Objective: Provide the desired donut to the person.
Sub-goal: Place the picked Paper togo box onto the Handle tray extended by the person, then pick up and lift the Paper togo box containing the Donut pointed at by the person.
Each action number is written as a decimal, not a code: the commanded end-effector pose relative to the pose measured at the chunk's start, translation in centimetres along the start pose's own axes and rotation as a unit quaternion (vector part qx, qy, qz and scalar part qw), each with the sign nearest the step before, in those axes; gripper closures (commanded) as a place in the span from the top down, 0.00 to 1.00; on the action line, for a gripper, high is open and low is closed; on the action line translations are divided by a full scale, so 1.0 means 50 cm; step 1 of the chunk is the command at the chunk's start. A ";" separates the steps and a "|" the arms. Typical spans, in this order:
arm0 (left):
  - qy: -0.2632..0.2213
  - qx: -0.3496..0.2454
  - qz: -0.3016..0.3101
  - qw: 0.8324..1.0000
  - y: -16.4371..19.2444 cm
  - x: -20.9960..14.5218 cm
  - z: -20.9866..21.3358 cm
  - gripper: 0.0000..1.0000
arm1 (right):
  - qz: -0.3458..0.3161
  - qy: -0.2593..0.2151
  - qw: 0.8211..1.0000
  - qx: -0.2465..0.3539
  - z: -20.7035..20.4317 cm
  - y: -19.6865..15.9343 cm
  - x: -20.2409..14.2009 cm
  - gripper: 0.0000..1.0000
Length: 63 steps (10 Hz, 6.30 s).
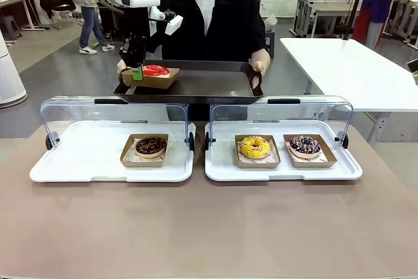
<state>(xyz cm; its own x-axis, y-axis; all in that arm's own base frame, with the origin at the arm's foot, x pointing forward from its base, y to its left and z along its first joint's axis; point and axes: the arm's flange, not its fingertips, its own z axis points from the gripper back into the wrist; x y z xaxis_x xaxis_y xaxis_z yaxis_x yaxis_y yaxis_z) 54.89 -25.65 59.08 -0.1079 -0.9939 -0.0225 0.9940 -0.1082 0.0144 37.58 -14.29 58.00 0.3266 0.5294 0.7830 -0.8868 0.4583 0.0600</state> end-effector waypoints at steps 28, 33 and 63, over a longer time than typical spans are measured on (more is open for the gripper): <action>-0.387 0.018 0.135 0.912 -0.321 -0.692 0.081 1.00 | 0.007 -0.017 1.000 0.004 0.000 -0.005 0.002 1.00; -0.406 0.070 0.106 0.905 -0.319 -0.732 0.025 1.00 | 0.007 -0.017 1.000 0.004 0.000 -0.005 0.002 1.00; -0.491 0.055 0.132 0.859 -0.335 -0.782 0.014 1.00 | 0.007 -0.017 1.000 0.004 0.000 -0.005 0.002 1.00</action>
<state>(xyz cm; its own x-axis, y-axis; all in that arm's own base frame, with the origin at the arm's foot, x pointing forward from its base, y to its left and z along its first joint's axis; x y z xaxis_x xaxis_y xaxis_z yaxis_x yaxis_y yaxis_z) 42.36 14.97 60.37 0.1097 -0.5179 0.8484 0.9850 0.1707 -0.0232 37.58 -14.37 57.98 0.3276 0.5295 0.7825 -0.8863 0.4593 0.0602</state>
